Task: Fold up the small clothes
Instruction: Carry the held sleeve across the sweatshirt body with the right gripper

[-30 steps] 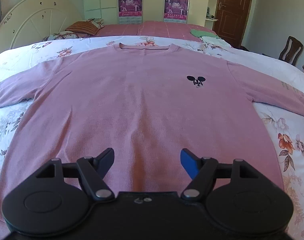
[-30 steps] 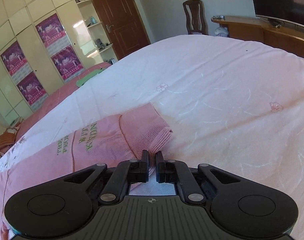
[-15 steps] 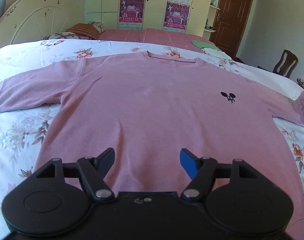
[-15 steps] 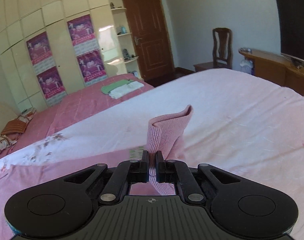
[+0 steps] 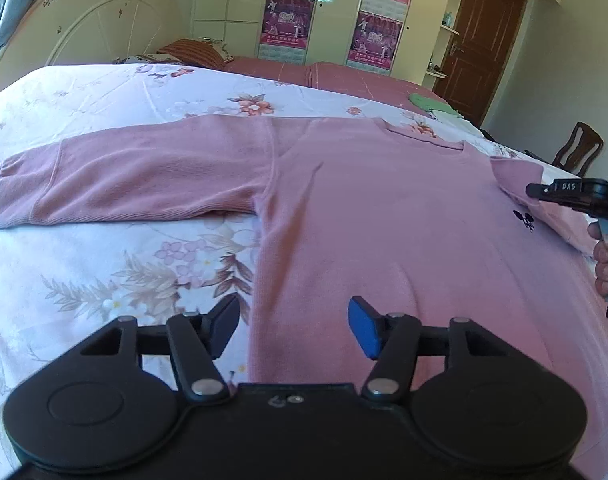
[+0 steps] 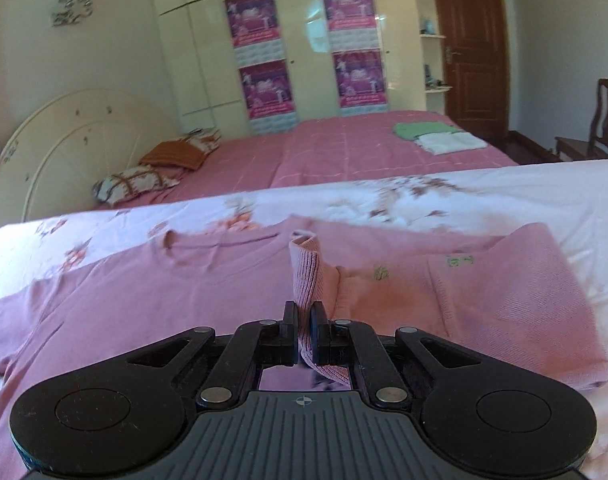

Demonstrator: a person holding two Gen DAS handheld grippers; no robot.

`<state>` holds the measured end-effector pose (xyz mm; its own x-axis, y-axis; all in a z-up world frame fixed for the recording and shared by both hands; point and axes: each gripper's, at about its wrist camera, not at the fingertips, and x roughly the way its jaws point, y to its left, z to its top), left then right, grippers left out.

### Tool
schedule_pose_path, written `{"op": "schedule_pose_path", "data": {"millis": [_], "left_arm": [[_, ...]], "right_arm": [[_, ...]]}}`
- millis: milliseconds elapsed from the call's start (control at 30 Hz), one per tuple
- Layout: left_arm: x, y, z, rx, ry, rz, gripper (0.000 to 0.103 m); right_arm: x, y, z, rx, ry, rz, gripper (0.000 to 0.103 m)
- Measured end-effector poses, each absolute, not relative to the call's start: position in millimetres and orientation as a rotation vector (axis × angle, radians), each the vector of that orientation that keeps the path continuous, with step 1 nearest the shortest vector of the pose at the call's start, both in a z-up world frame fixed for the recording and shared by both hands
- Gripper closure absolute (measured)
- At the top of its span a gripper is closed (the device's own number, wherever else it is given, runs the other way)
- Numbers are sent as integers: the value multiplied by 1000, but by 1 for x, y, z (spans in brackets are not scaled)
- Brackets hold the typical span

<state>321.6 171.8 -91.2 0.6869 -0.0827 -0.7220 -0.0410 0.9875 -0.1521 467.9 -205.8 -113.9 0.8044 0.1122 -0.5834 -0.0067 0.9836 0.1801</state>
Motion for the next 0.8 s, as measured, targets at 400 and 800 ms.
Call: {"op": "schedule_pose_path", "data": {"millis": [400, 800], "left_arm": [[349, 192, -93, -241, 795, -60, 47], [515, 53, -125, -353, 857, -407, 60]], "right_arm": [[470, -97, -162, 11, 684, 226, 64], [397, -208, -136, 224, 611, -19, 63]]}}
